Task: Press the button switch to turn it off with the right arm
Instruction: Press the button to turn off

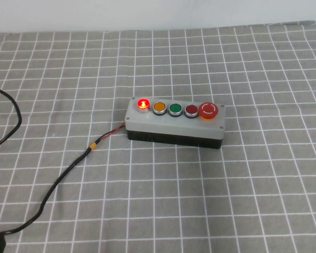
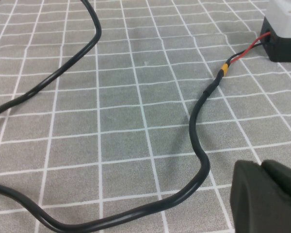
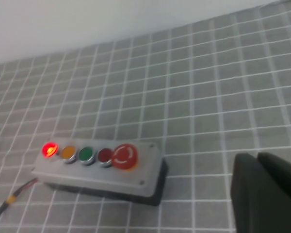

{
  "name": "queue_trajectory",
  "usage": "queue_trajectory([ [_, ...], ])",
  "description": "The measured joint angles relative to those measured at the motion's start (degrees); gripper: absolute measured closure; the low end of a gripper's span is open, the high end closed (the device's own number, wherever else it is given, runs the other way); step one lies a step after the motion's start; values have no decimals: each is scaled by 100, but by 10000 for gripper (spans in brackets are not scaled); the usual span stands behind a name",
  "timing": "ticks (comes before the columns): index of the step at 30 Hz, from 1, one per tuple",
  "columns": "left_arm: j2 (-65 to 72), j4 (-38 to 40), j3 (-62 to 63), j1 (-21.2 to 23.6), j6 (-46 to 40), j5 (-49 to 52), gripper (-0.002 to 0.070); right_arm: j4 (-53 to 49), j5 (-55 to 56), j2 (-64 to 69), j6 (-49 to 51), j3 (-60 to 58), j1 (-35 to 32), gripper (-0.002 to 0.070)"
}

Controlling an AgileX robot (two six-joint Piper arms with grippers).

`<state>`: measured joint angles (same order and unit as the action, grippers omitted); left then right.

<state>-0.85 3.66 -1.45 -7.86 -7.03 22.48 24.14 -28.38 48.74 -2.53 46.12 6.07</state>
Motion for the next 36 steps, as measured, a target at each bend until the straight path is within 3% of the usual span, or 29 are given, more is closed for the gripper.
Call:
queue_trajectory([
  [8, 0, 0, 0, 0, 0, 0, 678, 2858, -524, 1794, -3811, 836, 50, 692],
  [12, 0, 0, 0, 0, 0, 0, 678, 3172, -676, 2830, -4429, 1672, 471, 692],
  [19, 0, 0, 0, 0, 0, 0, 678, 2685, -667, 4453, -4345, 3206, 1597, 692],
  [31, 0, 0, 0, 0, 0, 0, 678, -449, -1140, 6481, -1936, 5575, 2791, 692],
  [36, 0, 0, 0, 0, 0, 0, 678, -940, -1498, 7061, -1522, 6274, 2943, 692],
])
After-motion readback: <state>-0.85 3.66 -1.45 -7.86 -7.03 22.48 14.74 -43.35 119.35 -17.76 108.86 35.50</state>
